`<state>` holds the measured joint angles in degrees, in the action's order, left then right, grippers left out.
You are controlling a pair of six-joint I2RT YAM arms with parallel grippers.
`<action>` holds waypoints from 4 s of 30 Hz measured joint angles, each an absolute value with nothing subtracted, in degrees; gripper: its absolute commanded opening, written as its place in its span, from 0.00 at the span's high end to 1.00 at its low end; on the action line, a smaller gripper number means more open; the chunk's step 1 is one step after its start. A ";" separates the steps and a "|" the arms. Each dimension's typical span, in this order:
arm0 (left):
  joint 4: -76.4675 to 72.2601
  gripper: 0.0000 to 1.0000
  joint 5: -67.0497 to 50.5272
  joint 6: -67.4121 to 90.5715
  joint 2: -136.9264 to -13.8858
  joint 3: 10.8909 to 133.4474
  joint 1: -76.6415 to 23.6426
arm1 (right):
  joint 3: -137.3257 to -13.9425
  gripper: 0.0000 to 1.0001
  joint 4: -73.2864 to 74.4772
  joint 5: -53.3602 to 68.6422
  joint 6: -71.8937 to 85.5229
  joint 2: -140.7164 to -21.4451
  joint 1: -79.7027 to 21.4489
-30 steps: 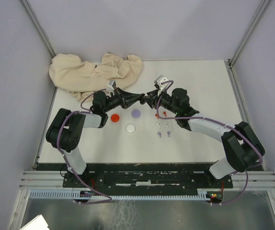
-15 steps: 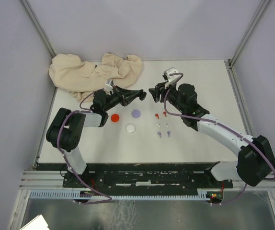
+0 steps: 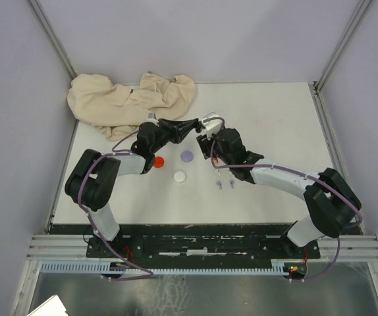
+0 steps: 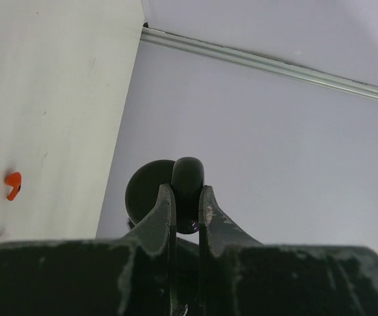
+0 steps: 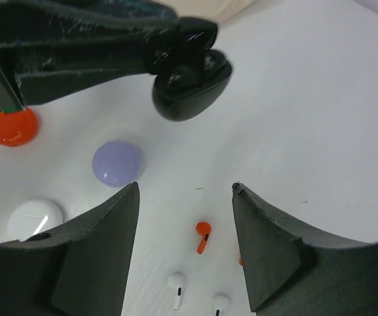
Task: Insert the wireless bluetooth earbuds into the charging case
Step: Close the charging case, then place the charging case at the center of the board.
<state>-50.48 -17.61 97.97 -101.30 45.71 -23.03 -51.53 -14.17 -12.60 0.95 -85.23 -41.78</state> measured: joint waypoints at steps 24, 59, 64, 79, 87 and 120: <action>-46.92 0.97 -15.31 100.14 -99.79 46.26 -25.47 | -57.23 0.22 -26.48 -23.07 -1.04 -100.16 -44.10; -50.04 0.97 -21.23 100.16 -100.57 44.07 -24.97 | -51.46 0.20 -30.76 -29.78 -10.35 -95.15 -44.97; -50.41 0.97 -23.18 100.14 -100.66 44.10 -24.99 | -49.82 0.20 -30.81 -29.78 -10.81 -93.38 -45.06; -46.92 0.97 -21.71 97.62 -101.14 44.71 -20.27 | -48.18 0.16 -26.02 -35.14 -10.63 -88.03 -43.24; -27.86 0.97 -22.28 78.70 -101.14 54.85 -14.83 | -57.34 0.13 -4.25 -27.66 1.02 -84.68 -35.51; -8.64 0.96 -16.95 44.77 -107.24 60.23 -14.00 | -71.81 0.19 16.36 5.63 10.57 -98.74 -32.71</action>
